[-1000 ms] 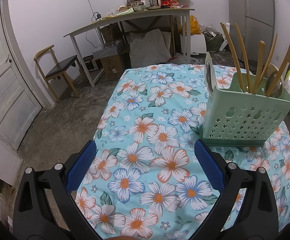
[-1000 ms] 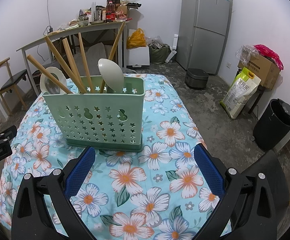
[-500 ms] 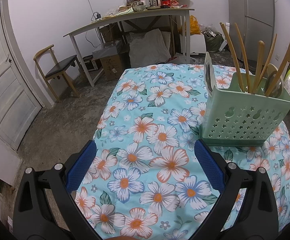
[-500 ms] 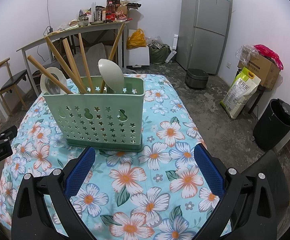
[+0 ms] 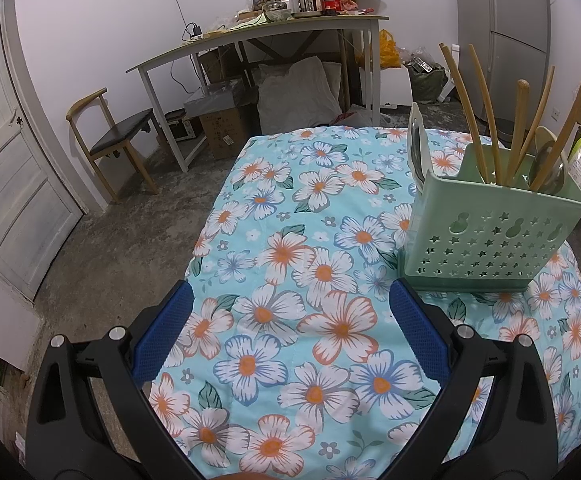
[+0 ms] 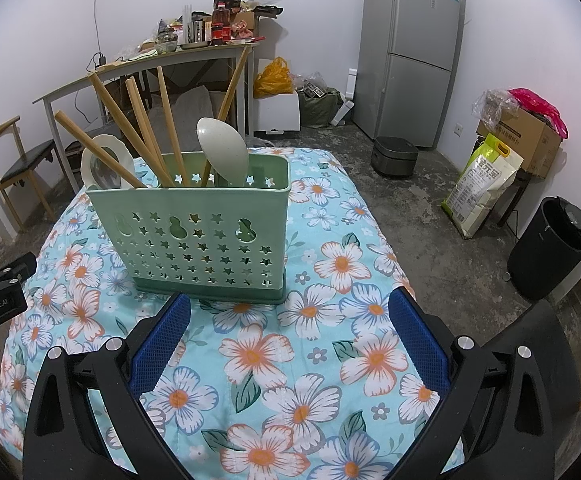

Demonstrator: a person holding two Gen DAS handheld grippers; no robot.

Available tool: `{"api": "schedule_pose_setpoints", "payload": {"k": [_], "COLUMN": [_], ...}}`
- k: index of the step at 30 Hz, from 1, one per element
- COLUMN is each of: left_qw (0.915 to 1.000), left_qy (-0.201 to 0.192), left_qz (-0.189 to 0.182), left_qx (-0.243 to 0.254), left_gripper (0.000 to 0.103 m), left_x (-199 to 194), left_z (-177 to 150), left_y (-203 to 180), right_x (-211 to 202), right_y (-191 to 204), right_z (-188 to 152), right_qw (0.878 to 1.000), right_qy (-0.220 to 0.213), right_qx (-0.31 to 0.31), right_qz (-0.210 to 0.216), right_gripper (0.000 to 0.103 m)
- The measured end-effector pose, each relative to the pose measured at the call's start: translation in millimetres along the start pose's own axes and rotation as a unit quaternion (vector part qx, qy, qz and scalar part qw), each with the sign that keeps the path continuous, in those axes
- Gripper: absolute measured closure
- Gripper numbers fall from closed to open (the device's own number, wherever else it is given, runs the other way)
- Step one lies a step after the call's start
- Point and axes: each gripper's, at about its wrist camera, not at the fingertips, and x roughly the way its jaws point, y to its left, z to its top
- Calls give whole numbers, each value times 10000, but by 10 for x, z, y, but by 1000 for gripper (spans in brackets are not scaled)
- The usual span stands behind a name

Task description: Organize utensils

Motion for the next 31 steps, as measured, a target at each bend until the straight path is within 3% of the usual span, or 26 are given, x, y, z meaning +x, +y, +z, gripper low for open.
{"api": "schedule_pose_setpoints", "payload": {"k": [31], "left_qw": [10000], "left_qy": [16], "left_qz": [-25], "left_qx": [22], "left_gripper": [8], "left_x": [-3], "left_z": [-8], "left_y": [-8], "right_x": [-4], "right_y": [12], "right_z": [8], "right_qw": [10000], "right_qy": [-2], "right_qx": [3], "right_qz": [9], "right_gripper": [7]}}
